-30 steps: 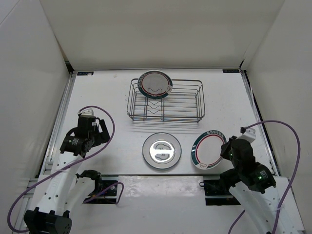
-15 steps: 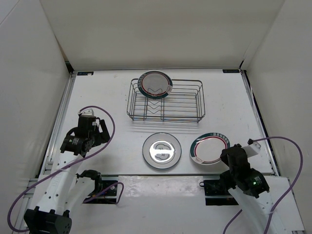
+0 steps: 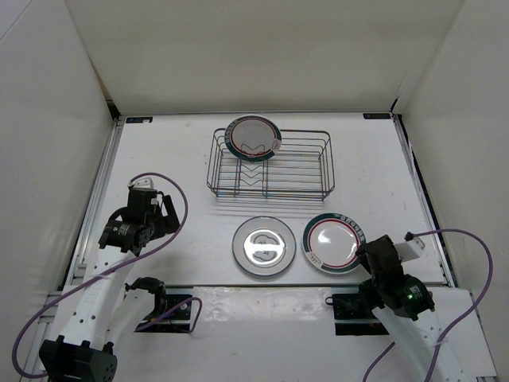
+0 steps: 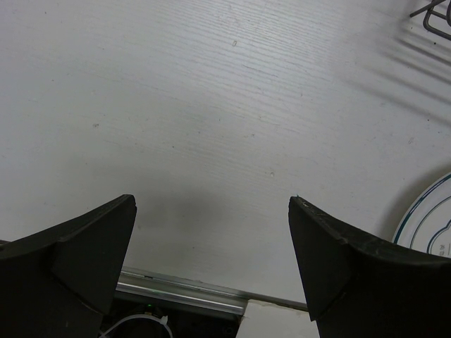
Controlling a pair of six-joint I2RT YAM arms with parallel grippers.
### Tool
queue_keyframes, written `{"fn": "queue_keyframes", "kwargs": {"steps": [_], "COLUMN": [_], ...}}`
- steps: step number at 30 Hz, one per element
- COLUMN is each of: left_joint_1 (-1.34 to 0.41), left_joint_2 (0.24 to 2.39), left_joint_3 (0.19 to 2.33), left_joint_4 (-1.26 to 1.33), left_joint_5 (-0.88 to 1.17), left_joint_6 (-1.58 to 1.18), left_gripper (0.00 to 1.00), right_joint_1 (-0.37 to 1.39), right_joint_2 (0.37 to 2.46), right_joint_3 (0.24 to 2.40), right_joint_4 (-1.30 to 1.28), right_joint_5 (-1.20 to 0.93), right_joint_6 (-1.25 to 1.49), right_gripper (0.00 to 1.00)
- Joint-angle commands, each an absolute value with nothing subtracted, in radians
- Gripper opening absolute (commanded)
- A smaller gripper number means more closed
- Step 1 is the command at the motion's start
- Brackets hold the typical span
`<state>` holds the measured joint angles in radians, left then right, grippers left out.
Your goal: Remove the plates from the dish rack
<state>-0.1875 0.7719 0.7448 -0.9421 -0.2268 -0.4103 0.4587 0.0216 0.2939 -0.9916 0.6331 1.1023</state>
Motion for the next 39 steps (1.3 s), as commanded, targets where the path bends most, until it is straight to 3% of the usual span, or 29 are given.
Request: {"fn": "queue_keyframes", "kwargs": {"steps": [1,17,22,29,31,35,38,39], "left_joint_1": [-0.19,-0.192,-0.19,-0.19,-0.19,-0.19,-0.19,-0.19], "left_joint_2": [0.769,0.77,0.762,0.712,0.686,0.633,0.71,0.777], "left_joint_3": [0.736,0.732,0.721,0.753,0.747,0.741,0.842,0.965], "left_joint_4": [-0.936,-0.925,-0.894,-0.868,-0.835,-0.533,-0.43,-0.426], "left_joint_5": [-0.222,-0.174,-0.14,-0.123,-0.079,0.064,0.124,0.138], "left_joint_6": [-0.411,-0.376,-0.354,-0.356,-0.38,-0.312,-0.27,-0.255], "left_gripper": [1.0,1.0,1.0,1.0,1.0,1.0,0.98,0.98], "right_joint_1": [0.46,0.459,0.46,0.459,0.459,0.463,0.459,0.459], "right_joint_2": [0.023,0.048,0.048,0.061,0.048,0.04,0.047,0.055], "right_joint_3": [0.298,0.403,0.48,0.584,0.583,0.595,0.604,0.604], "right_joint_4": [-1.057,-1.017,-0.901,-0.931,-0.917,-0.885,-0.859,-0.858], "right_joint_5": [0.64,0.6,0.503,0.333,0.296,0.299,0.287,0.294], "right_joint_6": [1.152,1.031,0.79,0.611,0.585,0.562,0.502,0.502], "right_gripper": [0.47,0.58,0.56,0.56,0.56,0.56,0.56,0.56]}}
